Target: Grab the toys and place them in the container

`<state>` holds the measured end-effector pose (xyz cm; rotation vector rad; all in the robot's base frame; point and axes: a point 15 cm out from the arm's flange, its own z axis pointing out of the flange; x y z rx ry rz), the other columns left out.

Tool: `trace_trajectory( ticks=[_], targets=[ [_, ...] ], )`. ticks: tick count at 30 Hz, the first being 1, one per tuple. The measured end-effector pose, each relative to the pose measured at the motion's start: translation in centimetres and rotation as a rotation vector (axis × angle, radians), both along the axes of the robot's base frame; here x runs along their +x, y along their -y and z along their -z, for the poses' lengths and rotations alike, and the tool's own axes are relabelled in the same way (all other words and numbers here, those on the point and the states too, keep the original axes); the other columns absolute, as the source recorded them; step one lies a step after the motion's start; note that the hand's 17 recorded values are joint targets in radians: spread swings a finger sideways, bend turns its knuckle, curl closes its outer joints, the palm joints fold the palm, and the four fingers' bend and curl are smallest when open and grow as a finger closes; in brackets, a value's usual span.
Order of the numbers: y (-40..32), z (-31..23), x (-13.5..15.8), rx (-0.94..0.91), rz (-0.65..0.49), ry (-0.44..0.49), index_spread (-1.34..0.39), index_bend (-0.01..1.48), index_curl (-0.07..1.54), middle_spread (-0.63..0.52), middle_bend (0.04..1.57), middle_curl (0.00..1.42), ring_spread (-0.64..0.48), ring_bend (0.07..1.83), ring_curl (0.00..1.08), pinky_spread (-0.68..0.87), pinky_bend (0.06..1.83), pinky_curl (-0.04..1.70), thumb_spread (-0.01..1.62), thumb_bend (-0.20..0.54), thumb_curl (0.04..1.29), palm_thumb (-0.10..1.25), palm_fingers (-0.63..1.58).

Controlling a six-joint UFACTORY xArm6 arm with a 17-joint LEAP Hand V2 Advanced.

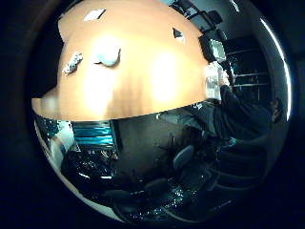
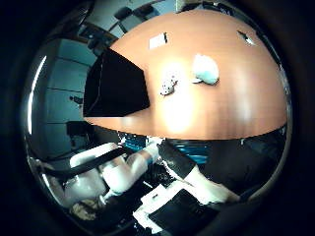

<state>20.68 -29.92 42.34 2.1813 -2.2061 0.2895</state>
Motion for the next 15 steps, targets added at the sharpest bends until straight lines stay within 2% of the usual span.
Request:
trace_trajectory(
  ticks=[8, 15],
  targets=[
    [1.1, -1.8, 1.6, -0.029, -0.004, 0.036, -0.44, 0.18, 0.33, 0.02, 0.19, 0.3, 0.21, 0.19, 0.2, 0.41, 0.28, 0.31, 1.07, -0.024, 0.27, 0.5, 0.14],
    [3.1, -0.2, 4.3, -0.041, -0.035, 0.033, -0.44, 0.18, 0.32, 0.01, 0.19, 0.3, 0.2, 0.19, 0.21, 0.41, 0.27, 0.31, 1.07, -0.023, 0.27, 0.5, 0.15]
  ],
)
